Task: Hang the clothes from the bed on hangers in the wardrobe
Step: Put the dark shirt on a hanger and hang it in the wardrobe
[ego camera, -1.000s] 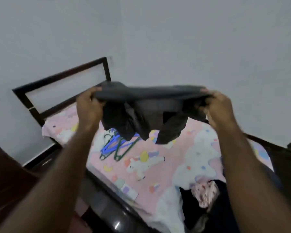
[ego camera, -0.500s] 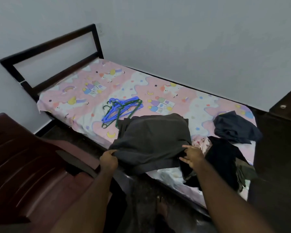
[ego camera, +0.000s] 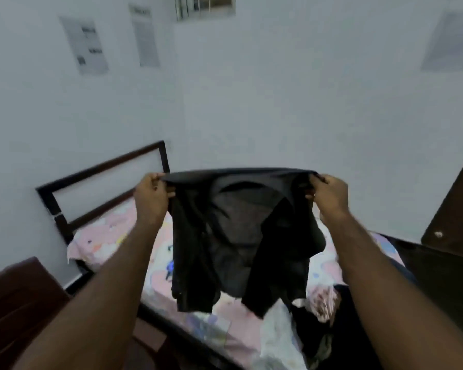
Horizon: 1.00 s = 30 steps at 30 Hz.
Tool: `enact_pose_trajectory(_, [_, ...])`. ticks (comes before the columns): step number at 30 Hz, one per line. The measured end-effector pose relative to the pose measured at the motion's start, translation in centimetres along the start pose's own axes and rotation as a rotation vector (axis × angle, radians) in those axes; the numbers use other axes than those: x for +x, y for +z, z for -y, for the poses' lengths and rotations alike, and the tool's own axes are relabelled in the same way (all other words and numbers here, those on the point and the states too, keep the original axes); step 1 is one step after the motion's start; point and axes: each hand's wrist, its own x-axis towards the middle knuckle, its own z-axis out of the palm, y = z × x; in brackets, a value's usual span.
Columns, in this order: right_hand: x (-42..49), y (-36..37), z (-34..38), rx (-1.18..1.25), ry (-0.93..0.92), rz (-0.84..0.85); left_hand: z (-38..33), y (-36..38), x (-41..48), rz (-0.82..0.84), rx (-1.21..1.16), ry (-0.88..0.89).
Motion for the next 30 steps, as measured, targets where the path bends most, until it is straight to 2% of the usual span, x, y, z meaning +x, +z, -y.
enact_pose_trajectory(2, [1.1,0.0,4.4,-0.138,-0.120,0.002,-4.5,-0.4,2.4,-0.043,0.012,0.061])
enact_pose_trajectory(4, [2.3,-0.5,7.0,-0.182,-0.143,-0.015,-7.6,-0.3,3.5,-0.030,0.097,0.096])
enact_pose_trajectory(10, [2.1,-3.0,9.0,-0.150,-0.132,-0.031,-9.6,-0.2,2.9,0.045,0.233,0.133])
enact_pose_trajectory(16, [0.8,-4.5,7.7,-0.297,-0.117,0.014,-7.5,-0.3,2.1,0.100,0.290,0.097])
enact_pose_trajectory(23, [2.9,-5.4,5.8,-0.595,-0.049,0.240,-3.0,-0.8,3.5,0.304,0.528,-0.036])
enact_pose_trajectory(26, [6.2,-4.7,3.2,-0.615,0.025,0.299,-0.3,1.1,5.4,0.365,0.600,-0.099])
enact_pose_trajectory(30, [12.2,-2.3,-2.3,-0.471,0.208,0.313,4.6,6.2,8.8,0.359,0.607,-0.196])
